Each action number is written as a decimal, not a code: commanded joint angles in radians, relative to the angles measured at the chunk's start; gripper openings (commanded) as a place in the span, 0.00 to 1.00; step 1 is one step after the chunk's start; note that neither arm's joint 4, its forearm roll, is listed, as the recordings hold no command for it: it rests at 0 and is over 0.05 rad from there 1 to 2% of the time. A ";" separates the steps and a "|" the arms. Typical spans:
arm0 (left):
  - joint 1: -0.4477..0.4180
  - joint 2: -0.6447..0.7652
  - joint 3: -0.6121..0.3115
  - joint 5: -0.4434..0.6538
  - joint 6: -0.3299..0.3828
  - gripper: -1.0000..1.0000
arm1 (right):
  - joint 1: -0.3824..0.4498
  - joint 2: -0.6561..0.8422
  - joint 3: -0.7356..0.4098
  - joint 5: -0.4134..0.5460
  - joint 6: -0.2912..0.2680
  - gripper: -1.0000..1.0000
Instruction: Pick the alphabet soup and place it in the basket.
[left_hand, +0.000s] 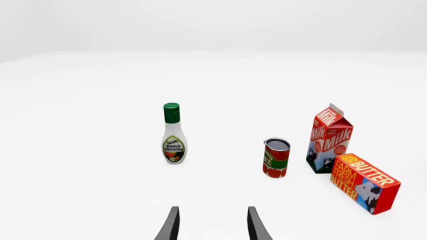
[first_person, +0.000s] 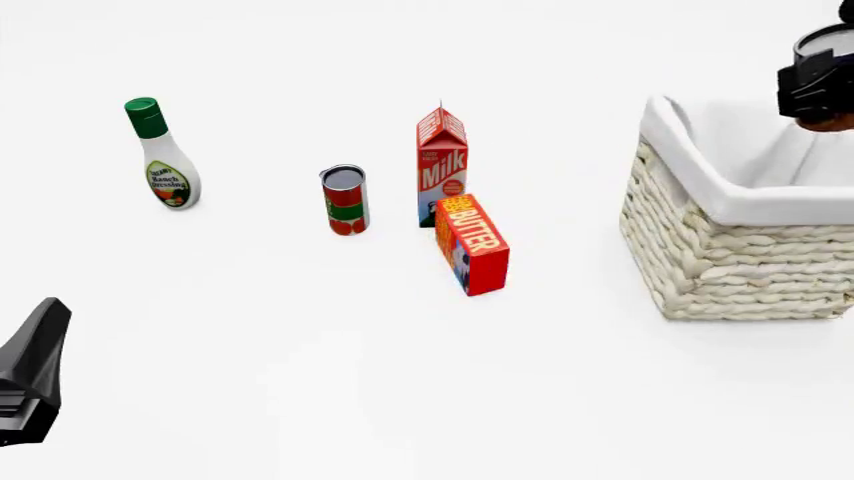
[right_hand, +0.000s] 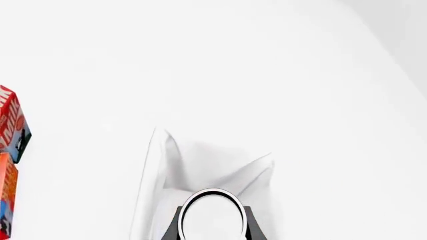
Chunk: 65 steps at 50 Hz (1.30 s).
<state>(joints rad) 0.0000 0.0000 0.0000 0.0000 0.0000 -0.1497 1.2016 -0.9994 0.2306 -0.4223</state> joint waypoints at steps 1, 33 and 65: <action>0.000 0.000 0.000 0.000 0.000 1.00 | 0.006 0.045 -0.018 -0.012 -0.005 0.00; 0.000 0.000 0.000 0.000 0.000 1.00 | -0.027 0.140 -0.013 -0.054 -0.043 0.00; 0.000 0.000 0.000 0.000 0.000 1.00 | -0.025 0.234 -0.019 -0.089 -0.045 0.00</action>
<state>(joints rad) 0.0000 0.0000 0.0000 0.0000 0.0000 -0.1728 1.4202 -1.0160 0.1561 -0.4900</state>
